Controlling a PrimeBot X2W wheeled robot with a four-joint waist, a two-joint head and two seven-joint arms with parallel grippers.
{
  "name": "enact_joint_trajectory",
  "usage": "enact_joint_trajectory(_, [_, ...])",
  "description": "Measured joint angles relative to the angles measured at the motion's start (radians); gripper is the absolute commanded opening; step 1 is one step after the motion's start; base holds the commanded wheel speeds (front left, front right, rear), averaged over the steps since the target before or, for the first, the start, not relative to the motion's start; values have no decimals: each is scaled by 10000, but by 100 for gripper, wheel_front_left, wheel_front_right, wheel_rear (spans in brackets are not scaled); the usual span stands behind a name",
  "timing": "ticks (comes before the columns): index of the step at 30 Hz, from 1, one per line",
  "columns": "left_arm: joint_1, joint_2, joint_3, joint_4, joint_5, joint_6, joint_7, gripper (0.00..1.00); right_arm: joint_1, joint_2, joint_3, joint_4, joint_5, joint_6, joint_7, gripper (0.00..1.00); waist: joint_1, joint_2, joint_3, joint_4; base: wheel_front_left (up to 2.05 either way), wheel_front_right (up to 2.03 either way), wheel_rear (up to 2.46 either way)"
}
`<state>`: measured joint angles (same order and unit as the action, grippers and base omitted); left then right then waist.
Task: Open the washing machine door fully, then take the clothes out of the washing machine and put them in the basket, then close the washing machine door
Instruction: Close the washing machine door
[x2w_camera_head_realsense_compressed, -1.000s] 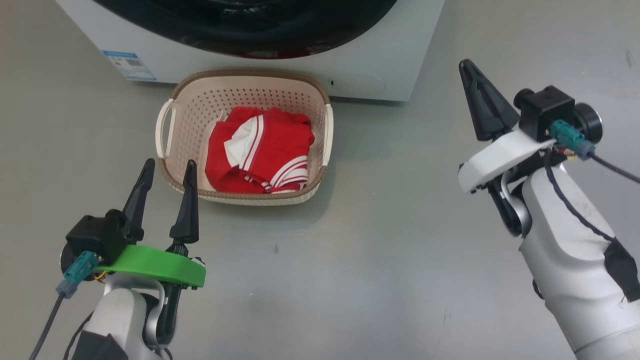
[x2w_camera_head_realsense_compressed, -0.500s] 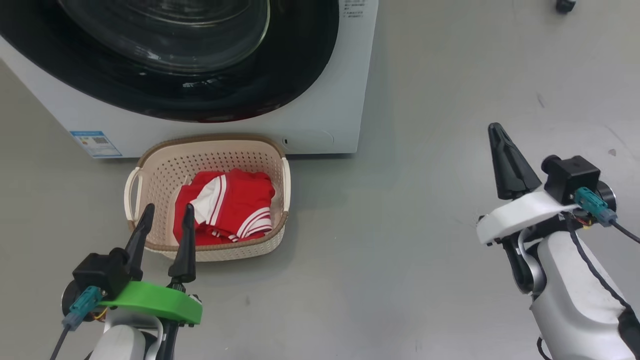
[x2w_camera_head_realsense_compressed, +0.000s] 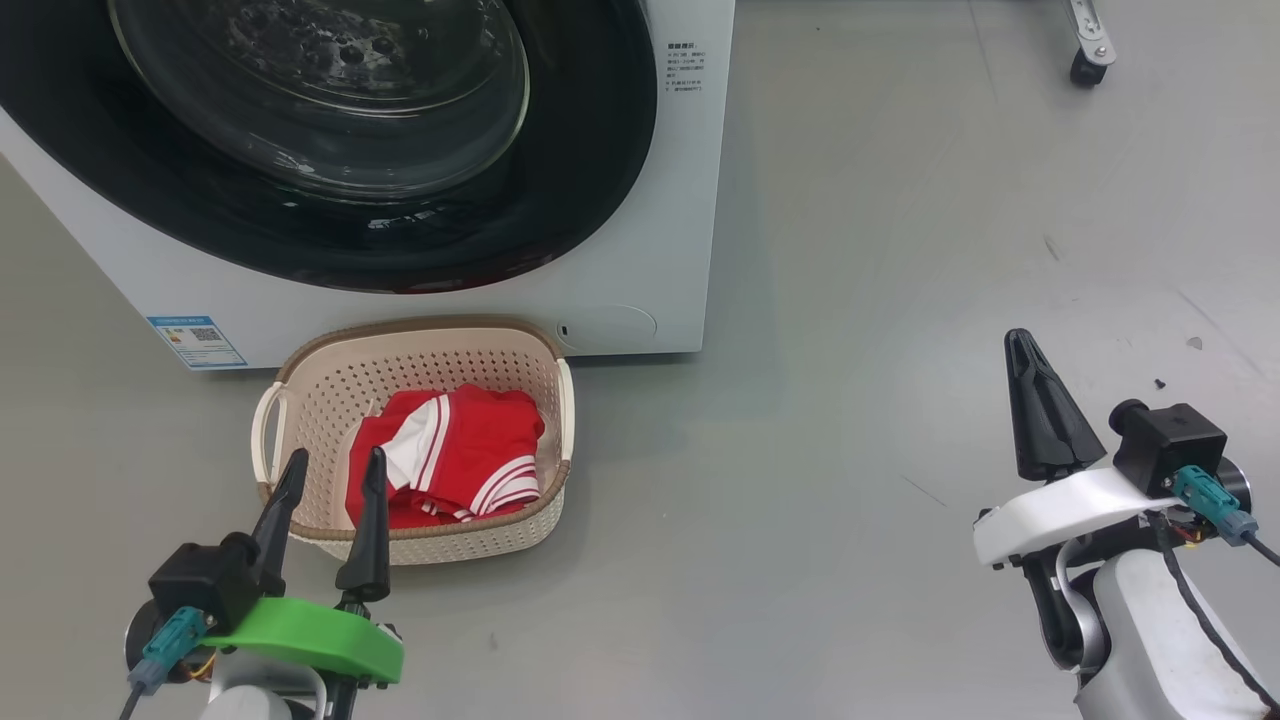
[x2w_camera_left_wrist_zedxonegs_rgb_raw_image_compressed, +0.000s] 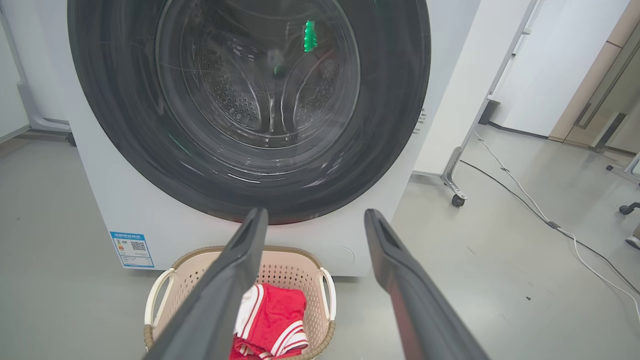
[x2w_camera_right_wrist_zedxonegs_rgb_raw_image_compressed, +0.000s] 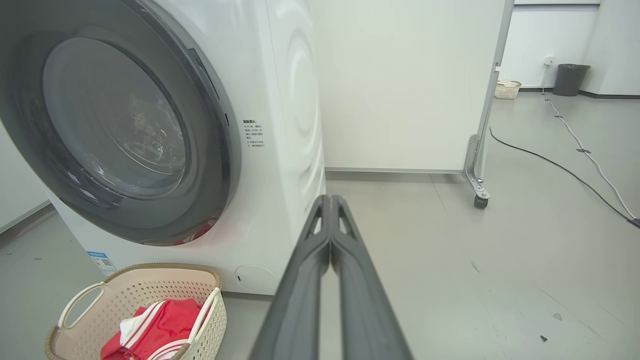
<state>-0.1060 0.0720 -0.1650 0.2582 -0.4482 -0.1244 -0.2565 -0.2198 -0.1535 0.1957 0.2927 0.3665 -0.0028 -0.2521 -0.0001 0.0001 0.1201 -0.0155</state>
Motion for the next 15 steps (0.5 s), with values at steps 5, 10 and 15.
enact_joint_trajectory(5, [35, -19, 27, -104, 0, 0, 0, 100, 310, 58, -115, -209, -2, 0, 0, 100, 0, 0, -51, 18, 0, 0, 0])
enact_joint_trajectory(10, [63, -29, 67, -98, 31, 0, 0, 100, 594, 123, -127, -382, -96, 2, 0, 100, 0, 0, -113, 13, 0, 0, 0])
enact_joint_trajectory(15, [338, -48, -19, 161, -2, 0, 0, 100, 835, 219, -115, -479, -188, 12, 0, 100, 0, 0, -181, -11, 0, 0, 0])
